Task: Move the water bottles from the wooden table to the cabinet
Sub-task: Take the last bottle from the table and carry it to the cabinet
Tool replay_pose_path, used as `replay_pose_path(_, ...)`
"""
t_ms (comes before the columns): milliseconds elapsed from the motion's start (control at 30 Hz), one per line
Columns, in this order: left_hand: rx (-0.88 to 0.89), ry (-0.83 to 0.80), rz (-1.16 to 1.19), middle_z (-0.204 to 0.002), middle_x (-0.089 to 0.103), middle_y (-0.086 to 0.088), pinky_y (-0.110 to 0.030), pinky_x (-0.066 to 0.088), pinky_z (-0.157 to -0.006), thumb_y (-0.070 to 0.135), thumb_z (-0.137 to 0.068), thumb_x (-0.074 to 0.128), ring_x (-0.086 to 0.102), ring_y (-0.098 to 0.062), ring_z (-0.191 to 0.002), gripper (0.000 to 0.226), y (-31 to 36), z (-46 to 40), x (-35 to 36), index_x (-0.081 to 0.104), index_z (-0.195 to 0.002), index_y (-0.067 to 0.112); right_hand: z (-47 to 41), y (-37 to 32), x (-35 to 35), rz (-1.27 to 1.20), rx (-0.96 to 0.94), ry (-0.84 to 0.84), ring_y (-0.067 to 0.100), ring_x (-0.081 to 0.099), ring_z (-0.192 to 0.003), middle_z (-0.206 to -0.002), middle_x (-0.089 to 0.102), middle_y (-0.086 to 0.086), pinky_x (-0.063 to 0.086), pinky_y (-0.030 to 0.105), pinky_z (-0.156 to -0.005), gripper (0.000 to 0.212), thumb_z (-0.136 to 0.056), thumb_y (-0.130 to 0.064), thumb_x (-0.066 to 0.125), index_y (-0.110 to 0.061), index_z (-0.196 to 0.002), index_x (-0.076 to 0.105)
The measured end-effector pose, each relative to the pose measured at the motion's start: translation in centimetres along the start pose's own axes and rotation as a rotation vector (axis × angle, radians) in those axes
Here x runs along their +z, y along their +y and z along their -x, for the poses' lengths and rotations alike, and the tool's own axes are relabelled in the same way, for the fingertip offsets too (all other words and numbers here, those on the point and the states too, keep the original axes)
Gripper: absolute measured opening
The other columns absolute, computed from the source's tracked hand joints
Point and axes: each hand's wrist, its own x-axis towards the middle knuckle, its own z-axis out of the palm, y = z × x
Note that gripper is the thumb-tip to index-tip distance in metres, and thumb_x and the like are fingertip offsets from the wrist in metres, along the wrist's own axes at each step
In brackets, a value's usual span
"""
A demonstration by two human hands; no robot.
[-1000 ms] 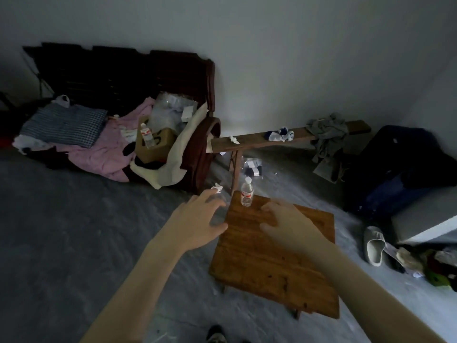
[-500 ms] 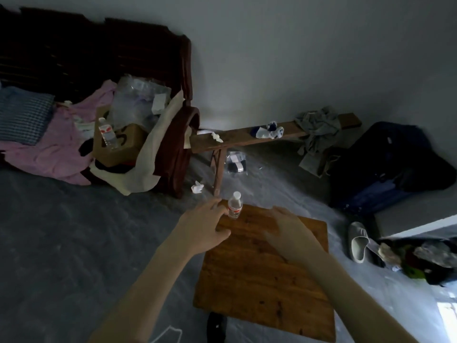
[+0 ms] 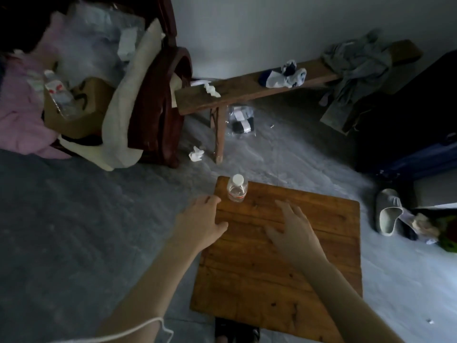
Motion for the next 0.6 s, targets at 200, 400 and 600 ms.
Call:
replay_pose_path(200,-0.054,-0.051,0.035,-0.149,0.046,0.0,-0.046,0.044,-0.105,0.051,-0.09,0.068,0.049,-0.025,-0.135,0.077,-1.2,-5.8,6.1,0.031,-0.151,0.024,-5.4,3.7,5.1,-0.057,0.025,-0.039,0.022,0.037,-0.139,-0.158,0.028,-0.002,0.047,0.04,-0.101,0.071,-0.087,-0.043,0.059,-0.031,-0.15,0.028)
replay_pose_path(400,-0.097,-0.057,0.373,-0.158,0.041,-0.001,-0.05,0.042,-0.114,0.048,-0.078,0.083,0.046,-0.026,-0.141,0.103,-2.8,-11.9,11.1,0.022,-0.157,0.022,-9.5,6.0,9.7,-0.063,0.022,-0.066,0.022,0.029,-0.144,-0.159,0.027,-0.001,0.037,0.034,-0.105,0.072,-0.088,-0.038,0.061,-0.03,-0.151,0.028)
replay_pose_path(600,0.067,-0.014,0.552,-0.155,0.043,0.002,-0.049,0.037,-0.117,0.027,-0.067,0.095,0.043,-0.019,-0.141,0.109,-5.2,-17.3,12.1,0.028,-0.154,0.024,-11.8,7.4,12.3,-0.059,-0.001,-0.074,0.018,0.032,-0.141,-0.157,0.029,-0.006,0.038,0.034,-0.105,0.068,-0.088,-0.035,0.061,-0.031,-0.148,0.031)
